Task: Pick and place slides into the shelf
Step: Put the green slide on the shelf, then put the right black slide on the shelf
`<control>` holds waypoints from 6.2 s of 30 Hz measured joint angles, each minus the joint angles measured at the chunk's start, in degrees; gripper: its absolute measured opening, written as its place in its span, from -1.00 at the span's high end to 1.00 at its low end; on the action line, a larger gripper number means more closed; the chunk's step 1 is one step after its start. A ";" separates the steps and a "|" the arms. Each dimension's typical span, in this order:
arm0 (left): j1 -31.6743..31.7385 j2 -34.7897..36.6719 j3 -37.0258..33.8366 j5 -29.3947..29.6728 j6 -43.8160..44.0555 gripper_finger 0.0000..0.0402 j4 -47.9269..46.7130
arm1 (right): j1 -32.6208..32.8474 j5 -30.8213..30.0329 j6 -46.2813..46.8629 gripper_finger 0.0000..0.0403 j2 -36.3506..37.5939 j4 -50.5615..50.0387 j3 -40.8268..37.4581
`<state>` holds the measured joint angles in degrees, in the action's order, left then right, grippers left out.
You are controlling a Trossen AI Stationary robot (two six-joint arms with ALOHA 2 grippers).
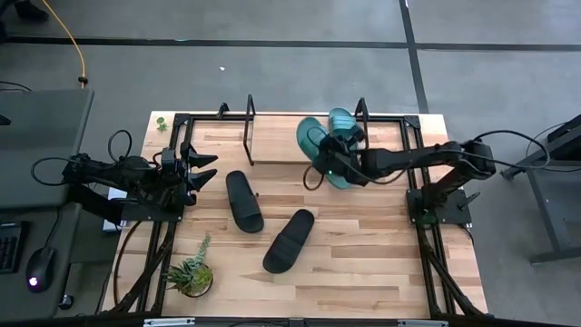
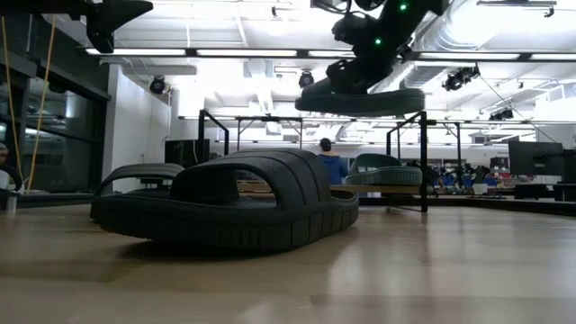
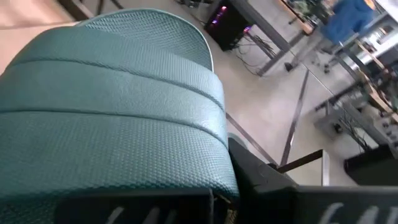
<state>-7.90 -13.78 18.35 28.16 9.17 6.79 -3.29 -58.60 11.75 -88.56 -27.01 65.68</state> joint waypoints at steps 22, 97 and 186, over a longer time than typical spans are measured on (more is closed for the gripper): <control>0.02 0.00 0.00 -0.01 -0.13 -0.03 0.23 | -10.25 -1.49 5.16 1.00 -18.90 -6.59 14.93; 0.00 0.00 0.00 -0.02 -1.38 -0.03 0.26 | -12.00 0.52 -4.27 0.08 -22.18 4.22 8.47; 0.00 0.00 0.00 0.00 -1.42 -0.03 -0.10 | -10.12 73.93 -17.72 0.08 -24.17 0.64 21.56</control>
<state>-7.90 -13.78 18.35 28.16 7.75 6.69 -13.41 15.33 -5.97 -112.73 -26.37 87.24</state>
